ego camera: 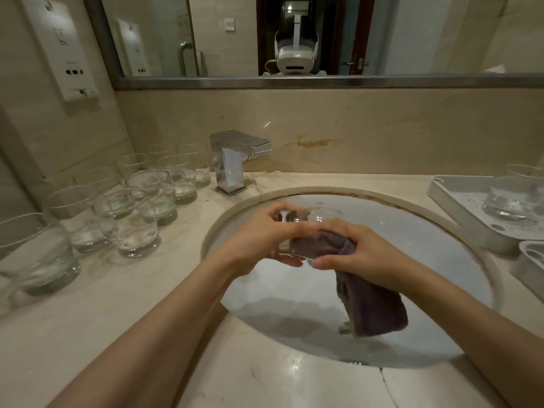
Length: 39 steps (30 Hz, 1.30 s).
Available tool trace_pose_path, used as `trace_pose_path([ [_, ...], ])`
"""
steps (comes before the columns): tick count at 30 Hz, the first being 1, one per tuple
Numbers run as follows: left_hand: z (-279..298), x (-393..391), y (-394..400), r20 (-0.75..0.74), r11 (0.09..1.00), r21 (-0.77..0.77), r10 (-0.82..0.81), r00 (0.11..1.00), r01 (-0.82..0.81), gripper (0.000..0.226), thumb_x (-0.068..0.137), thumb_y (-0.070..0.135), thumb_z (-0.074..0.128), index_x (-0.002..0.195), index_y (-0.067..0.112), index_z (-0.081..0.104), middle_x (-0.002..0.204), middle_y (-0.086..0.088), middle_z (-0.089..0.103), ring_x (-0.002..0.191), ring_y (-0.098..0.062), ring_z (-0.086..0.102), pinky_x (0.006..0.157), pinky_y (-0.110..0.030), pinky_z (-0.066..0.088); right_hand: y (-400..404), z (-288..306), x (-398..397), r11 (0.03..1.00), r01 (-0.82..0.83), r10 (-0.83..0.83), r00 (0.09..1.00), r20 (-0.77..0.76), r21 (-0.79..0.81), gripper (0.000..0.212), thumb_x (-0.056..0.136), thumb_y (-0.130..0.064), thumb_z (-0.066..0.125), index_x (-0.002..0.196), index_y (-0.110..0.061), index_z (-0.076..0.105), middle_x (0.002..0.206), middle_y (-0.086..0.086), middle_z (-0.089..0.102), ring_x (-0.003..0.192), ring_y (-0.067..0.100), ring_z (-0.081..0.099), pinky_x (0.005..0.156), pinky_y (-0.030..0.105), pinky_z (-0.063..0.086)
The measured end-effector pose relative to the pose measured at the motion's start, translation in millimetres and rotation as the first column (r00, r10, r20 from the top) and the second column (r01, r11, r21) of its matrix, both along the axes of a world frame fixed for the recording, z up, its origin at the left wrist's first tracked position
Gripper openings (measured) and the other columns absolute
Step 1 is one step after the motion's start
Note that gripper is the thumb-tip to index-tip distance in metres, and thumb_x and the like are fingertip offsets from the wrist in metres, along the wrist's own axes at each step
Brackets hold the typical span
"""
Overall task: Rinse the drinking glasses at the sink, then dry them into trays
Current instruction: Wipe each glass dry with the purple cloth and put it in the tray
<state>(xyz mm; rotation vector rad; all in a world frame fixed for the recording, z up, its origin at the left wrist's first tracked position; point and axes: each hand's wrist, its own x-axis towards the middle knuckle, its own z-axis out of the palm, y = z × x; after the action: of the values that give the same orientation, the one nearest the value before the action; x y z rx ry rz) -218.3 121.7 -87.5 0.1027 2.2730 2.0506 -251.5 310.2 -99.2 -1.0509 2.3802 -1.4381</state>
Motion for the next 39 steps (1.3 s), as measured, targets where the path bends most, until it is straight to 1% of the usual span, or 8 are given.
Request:
trace_pose_path([
  [6,1,6,-9,-0.203,0.975,-0.220,-0.084,0.976,0.038,0.050,0.074,0.009,0.079,0.116,0.027,0.058,0.107,-0.002,0.063,0.089,-0.018,0.071,0.071,-0.036,0.061,-4,-5,0,0.985,-0.085,0.108,0.982,0.157,-0.149,0.041,0.076,-0.008,0.075,0.104,-0.038,0.069,0.100,-0.019,0.072,0.096,0.000,0.066,0.079,0.010,0.048],
  [9,3,4,-18,-0.132,0.979,-0.113,-0.184,0.974,0.170,0.065,0.075,-0.004,0.074,0.125,0.033,0.054,0.115,0.003,0.063,0.098,-0.014,0.069,0.078,-0.028,0.057,-2,-4,-2,0.998,-0.007,-0.005,0.986,-0.166,-0.068,0.042,0.075,-0.016,0.080,0.107,-0.041,0.067,0.115,-0.022,0.063,0.107,-0.001,0.060,0.089,0.011,0.044],
  [13,1,0,-25,-0.005,0.957,-0.018,-0.288,0.957,0.288,0.064,0.077,-0.007,0.072,0.121,0.036,0.057,0.120,-0.003,0.064,0.105,-0.029,0.067,0.087,-0.045,0.056,5,-11,-11,0.975,0.115,0.050,0.714,-0.698,0.188,0.048,0.074,-0.032,0.071,0.121,-0.038,0.063,0.131,-0.009,0.056,0.100,0.026,0.060,0.086,0.033,0.046],
  [19,-15,-2,-13,-0.258,0.860,-0.508,-0.198,0.945,0.041,0.077,0.076,0.011,0.079,0.140,0.033,0.043,0.132,0.005,0.049,0.116,-0.013,0.057,0.098,-0.032,0.050,2,-12,-10,0.999,-0.007,0.012,0.994,-0.112,0.049,0.045,0.073,-0.020,0.081,0.107,-0.045,0.064,0.104,-0.021,0.067,0.097,-0.003,0.062,0.084,0.012,0.045],
  [25,-22,-6,-10,-0.484,0.695,-0.708,-0.350,0.802,-0.124,0.083,0.074,0.011,0.081,0.144,0.030,0.039,0.126,0.000,0.045,0.116,-0.015,0.049,0.099,-0.027,0.044,4,-6,-4,0.992,-0.042,0.077,0.947,0.312,-0.118,0.035,0.074,-0.022,0.073,0.108,-0.028,0.069,0.083,-0.004,0.072,0.068,0.010,0.063,0.066,0.021,0.052],
  [31,-11,-6,-18,-0.202,0.914,-0.384,-0.220,0.954,0.130,0.081,0.072,0.004,0.080,0.132,0.047,0.045,0.132,0.007,0.050,0.116,-0.012,0.057,0.092,-0.029,0.053,3,-13,-9,1.000,0.006,0.002,0.955,-0.298,0.026,0.043,0.077,-0.025,0.079,0.114,-0.041,0.065,0.116,-0.016,0.066,0.103,0.005,0.062,0.087,0.019,0.048],
  [34,-13,-2,-18,0.006,0.952,-0.139,-0.273,0.962,0.271,0.071,0.075,-0.009,0.073,0.125,0.036,0.052,0.120,-0.001,0.062,0.101,-0.016,0.065,0.084,-0.030,0.056,9,-24,-18,0.938,0.168,0.171,0.537,-0.826,0.303,0.052,0.073,-0.031,0.079,0.123,-0.036,0.063,0.123,-0.002,0.064,0.082,0.022,0.061,0.063,0.032,0.052],
  [39,-16,-3,-6,-0.121,0.966,-0.211,-0.180,0.976,0.151,0.076,0.074,-0.003,0.077,0.135,0.032,0.048,0.125,0.005,0.056,0.108,-0.014,0.061,0.085,-0.029,0.056,13,-23,-23,0.956,0.138,0.097,0.680,-0.727,0.257,0.050,0.077,-0.035,0.071,0.125,-0.036,0.061,0.130,-0.004,0.058,0.097,0.021,0.061,0.078,0.033,0.052],
])
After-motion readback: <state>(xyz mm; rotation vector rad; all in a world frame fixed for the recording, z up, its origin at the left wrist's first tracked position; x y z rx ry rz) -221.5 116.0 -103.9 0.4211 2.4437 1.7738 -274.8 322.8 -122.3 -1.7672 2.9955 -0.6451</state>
